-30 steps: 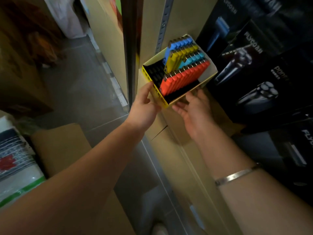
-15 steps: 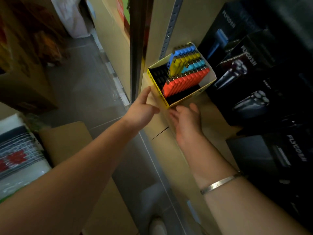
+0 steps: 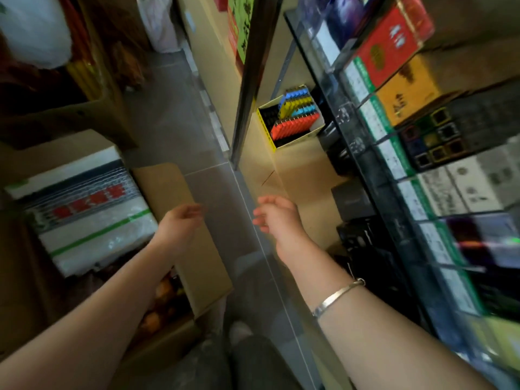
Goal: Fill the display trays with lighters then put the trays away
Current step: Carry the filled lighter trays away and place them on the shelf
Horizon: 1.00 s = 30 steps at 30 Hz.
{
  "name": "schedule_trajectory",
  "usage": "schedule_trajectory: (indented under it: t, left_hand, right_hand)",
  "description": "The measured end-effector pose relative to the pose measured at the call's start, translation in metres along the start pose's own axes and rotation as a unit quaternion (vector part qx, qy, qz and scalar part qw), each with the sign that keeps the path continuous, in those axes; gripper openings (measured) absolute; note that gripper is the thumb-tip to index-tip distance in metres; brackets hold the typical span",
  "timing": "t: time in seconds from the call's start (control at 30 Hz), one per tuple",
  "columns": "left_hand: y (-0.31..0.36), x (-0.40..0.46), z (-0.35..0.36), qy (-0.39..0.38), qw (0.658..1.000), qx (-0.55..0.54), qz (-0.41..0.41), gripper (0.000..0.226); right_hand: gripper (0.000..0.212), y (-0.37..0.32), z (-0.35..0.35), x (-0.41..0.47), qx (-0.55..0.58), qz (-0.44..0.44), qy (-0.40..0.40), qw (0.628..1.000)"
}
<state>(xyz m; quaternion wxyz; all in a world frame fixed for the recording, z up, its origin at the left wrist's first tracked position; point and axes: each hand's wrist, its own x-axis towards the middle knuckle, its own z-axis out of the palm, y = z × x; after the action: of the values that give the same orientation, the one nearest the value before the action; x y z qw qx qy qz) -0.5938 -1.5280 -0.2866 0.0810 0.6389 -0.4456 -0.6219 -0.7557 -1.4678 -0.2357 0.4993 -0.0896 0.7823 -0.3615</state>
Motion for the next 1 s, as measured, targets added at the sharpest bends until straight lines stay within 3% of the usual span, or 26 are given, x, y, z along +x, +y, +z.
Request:
schedule_trajectory:
  t: [0.23, 0.37, 0.5, 0.6, 0.73, 0.87, 1.0]
  left_hand:
    - [-0.058, -0.12, -0.012, 0.088, 0.996, 0.024, -0.013, 0.025]
    - [-0.112, -0.189, -0.004, 0.142, 0.989, 0.026, -0.027, 0.021]
    - [-0.18, -0.263, 0.004, 0.146, 0.985, 0.06, -0.066, 0.023]
    - [-0.233, -0.316, 0.007, 0.133, 0.981, 0.092, -0.105, 0.029]
    - [-0.298, -0.385, 0.006, 0.154, 0.975, 0.056, -0.151, 0.029]
    - [-0.356, -0.455, 0.013, 0.254, 0.948, 0.006, -0.193, 0.028]
    - [-0.42, -0.523, 0.042, 0.36, 0.89, -0.133, -0.247, 0.028]
  right_hand:
    - [0.021, 0.044, -0.016, -0.078, -0.18, -0.03, -0.11, 0.977]
    - [0.024, 0.083, -0.027, -0.109, -0.31, -0.083, -0.17, 0.932]
    - [0.025, 0.121, -0.03, -0.135, -0.424, -0.104, -0.22, 0.873]
    - [0.021, 0.145, -0.029, -0.157, -0.513, -0.122, -0.263, 0.808]
    - [0.023, 0.171, -0.025, -0.191, -0.619, -0.18, -0.297, 0.704]
    - [0.026, 0.196, -0.017, -0.222, -0.706, -0.211, -0.33, 0.59]
    - [0.025, 0.221, 0.016, -0.269, -0.778, -0.233, -0.359, 0.459]
